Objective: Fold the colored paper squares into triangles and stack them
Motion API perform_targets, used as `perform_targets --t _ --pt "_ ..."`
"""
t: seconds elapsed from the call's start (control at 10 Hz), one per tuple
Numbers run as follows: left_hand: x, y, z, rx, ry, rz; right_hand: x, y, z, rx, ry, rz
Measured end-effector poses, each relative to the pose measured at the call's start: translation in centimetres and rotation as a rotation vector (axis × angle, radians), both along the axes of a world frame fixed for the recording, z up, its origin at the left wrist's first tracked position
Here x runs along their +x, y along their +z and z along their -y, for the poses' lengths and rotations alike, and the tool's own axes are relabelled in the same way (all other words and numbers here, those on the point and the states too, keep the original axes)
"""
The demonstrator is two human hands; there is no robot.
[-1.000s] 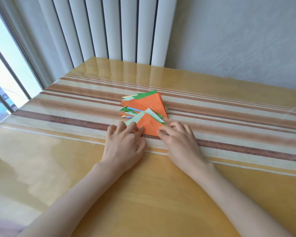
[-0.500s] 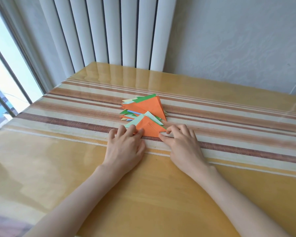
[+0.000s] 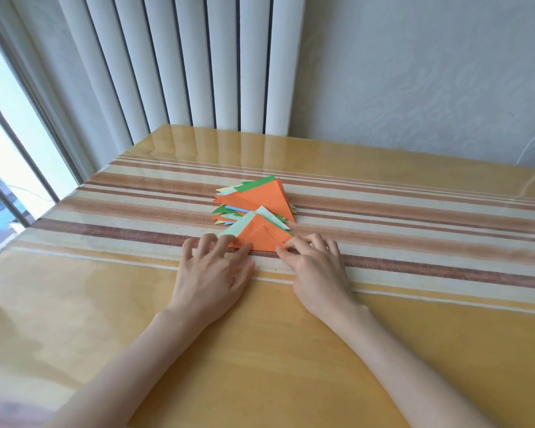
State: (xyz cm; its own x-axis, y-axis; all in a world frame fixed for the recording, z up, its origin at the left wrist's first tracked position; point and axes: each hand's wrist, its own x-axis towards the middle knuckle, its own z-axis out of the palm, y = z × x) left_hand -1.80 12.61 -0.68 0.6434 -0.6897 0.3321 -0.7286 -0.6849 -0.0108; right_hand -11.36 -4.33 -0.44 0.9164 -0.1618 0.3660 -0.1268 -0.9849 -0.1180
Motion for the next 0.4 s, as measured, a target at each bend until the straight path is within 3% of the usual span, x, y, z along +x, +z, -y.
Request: perform_targets --t 0.1,0.2,0.3,0.4 --pt "0.2 -0.1 -1.1 -0.055 0.068 -0.049 0.1 0.0 0.5 0.116 0.003 -0.039" --pt "-0.1 0.8 -0.7 -0.105 0.128 -0.241 -0.1 0.3 0.9 0.285 -0.006 -0.058" --pt "0.2 1.7 0.2 -0.18 0.165 -0.368 -0.4 0.4 0.8 0.255 0.015 -0.089" --pt "0.8 2.9 0.2 -0.441 0.243 -0.573 -0.4 1.3 1.2 0.566 0.002 -0.083"
